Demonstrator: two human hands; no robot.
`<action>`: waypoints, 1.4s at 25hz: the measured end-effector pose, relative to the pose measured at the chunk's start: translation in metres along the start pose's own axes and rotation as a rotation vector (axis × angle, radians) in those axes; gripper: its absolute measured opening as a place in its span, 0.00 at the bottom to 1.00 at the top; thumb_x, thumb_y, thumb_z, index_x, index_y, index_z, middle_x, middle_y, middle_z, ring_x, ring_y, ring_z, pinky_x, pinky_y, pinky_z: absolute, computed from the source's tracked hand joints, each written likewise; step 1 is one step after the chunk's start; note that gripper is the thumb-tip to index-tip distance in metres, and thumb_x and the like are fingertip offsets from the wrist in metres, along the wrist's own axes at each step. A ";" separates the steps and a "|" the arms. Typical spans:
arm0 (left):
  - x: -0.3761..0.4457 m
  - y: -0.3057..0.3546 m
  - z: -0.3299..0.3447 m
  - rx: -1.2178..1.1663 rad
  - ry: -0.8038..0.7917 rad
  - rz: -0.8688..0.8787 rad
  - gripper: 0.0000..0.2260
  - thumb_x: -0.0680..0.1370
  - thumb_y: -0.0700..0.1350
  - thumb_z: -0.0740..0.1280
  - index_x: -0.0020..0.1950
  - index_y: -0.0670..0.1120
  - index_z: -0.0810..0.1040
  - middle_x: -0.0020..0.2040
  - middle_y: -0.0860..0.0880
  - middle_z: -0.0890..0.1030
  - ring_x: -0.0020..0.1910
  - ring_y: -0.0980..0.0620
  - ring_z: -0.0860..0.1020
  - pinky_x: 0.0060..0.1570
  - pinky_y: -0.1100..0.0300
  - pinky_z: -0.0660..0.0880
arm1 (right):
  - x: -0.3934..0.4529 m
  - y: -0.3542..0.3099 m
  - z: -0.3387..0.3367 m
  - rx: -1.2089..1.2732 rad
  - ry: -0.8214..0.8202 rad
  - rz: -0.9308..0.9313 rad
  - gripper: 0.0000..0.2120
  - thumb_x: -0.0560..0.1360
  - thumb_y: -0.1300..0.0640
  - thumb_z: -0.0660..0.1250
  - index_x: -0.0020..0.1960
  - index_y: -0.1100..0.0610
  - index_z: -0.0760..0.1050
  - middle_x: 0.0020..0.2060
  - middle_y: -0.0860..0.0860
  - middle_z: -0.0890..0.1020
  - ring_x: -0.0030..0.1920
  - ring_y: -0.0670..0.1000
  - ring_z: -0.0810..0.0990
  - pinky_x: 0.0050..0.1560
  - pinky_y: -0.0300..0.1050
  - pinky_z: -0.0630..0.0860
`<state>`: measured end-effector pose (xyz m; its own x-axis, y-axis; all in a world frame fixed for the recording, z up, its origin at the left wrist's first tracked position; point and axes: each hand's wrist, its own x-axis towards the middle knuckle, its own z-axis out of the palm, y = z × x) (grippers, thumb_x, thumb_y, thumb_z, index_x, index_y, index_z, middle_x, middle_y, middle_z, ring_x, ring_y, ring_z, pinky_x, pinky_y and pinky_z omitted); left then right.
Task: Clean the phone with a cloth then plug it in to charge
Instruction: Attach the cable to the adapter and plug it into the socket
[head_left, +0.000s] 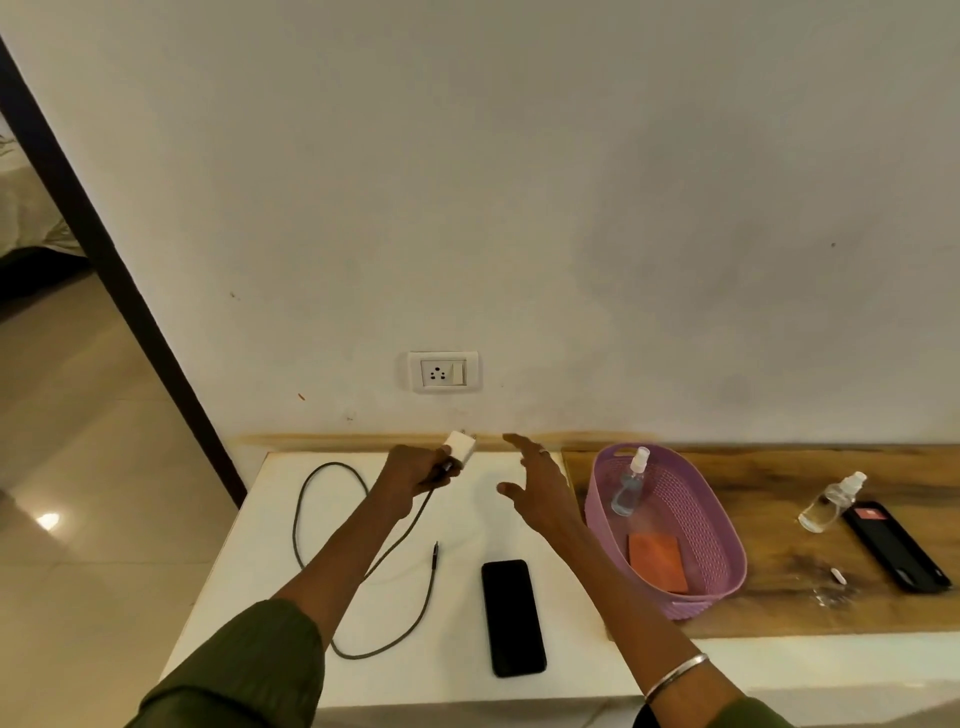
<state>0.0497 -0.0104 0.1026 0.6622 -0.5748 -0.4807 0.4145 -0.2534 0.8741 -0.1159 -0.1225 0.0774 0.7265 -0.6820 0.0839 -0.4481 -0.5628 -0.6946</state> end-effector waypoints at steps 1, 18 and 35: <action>0.007 0.004 -0.002 -0.058 0.030 -0.001 0.07 0.77 0.37 0.70 0.48 0.32 0.78 0.33 0.41 0.82 0.26 0.52 0.82 0.32 0.62 0.81 | -0.002 0.010 0.001 -0.018 -0.021 0.030 0.30 0.73 0.57 0.71 0.72 0.46 0.63 0.67 0.50 0.72 0.60 0.50 0.77 0.59 0.49 0.76; 0.100 0.038 0.018 -0.273 0.233 0.064 0.13 0.78 0.39 0.70 0.54 0.28 0.78 0.48 0.34 0.83 0.35 0.46 0.79 0.44 0.57 0.81 | -0.041 0.119 0.049 -0.015 -0.248 0.314 0.21 0.76 0.55 0.68 0.66 0.42 0.67 0.59 0.42 0.77 0.47 0.43 0.79 0.45 0.30 0.76; 0.114 0.024 0.017 -0.231 0.322 0.022 0.09 0.76 0.38 0.72 0.49 0.32 0.78 0.38 0.40 0.82 0.27 0.50 0.79 0.36 0.59 0.80 | -0.043 0.111 0.051 0.045 -0.235 0.298 0.21 0.78 0.56 0.66 0.67 0.43 0.66 0.58 0.42 0.77 0.50 0.44 0.79 0.50 0.32 0.77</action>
<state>0.1243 -0.0954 0.0696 0.8192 -0.2950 -0.4918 0.5033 -0.0411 0.8631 -0.1701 -0.1313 -0.0397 0.6697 -0.6840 -0.2892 -0.6384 -0.3314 -0.6947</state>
